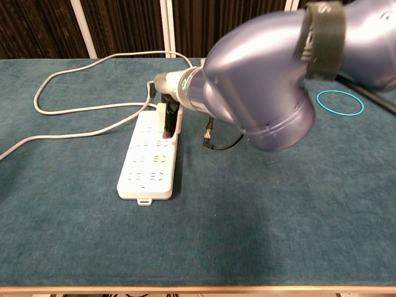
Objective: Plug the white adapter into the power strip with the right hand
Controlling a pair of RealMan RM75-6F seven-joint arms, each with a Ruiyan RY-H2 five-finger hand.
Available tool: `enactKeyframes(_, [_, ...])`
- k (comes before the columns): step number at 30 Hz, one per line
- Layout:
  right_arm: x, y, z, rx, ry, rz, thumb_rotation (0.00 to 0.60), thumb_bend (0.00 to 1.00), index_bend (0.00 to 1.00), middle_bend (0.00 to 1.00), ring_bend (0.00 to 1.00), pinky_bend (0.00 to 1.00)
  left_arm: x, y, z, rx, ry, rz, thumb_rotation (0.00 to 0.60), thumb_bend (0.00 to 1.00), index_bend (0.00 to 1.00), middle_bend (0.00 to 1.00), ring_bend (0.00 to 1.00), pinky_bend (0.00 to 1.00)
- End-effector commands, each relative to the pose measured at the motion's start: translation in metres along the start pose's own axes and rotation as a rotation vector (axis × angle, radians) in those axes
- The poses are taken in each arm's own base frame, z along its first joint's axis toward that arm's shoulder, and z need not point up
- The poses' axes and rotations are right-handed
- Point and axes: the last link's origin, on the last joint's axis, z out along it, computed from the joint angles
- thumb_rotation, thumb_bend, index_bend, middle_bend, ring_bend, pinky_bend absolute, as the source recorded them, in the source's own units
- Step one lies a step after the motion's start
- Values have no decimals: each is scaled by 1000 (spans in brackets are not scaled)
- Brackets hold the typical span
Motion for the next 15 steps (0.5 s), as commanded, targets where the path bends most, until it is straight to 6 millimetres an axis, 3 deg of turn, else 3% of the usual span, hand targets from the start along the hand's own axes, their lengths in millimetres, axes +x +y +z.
enactKeyframes(1, [18, 6, -5, -4, 22, 52, 600, 310, 90, 157, 216, 136, 0, 0, -1, -1, 1, -1, 600, 102, 131, 0, 0, 0])
enactKeyframes(11, [60, 31, -29, -11, 49, 93, 600, 310, 83, 180, 225, 129, 2, 0, -3, -3, 6, -9, 600, 102, 131, 0, 0, 0])
enactKeyframes(13, [66, 36, -35, -12, 58, 91, 600, 310, 95, 265, 301, 200, 3, 0, -3, -3, 8, -11, 600, 102, 131, 0, 0, 0])
enactKeyframes(15, [71, 41, -41, -7, 74, 86, 600, 310, 144, 390, 428, 405, 3, 0, -4, -3, 10, -13, 600, 102, 131, 0, 0, 0])
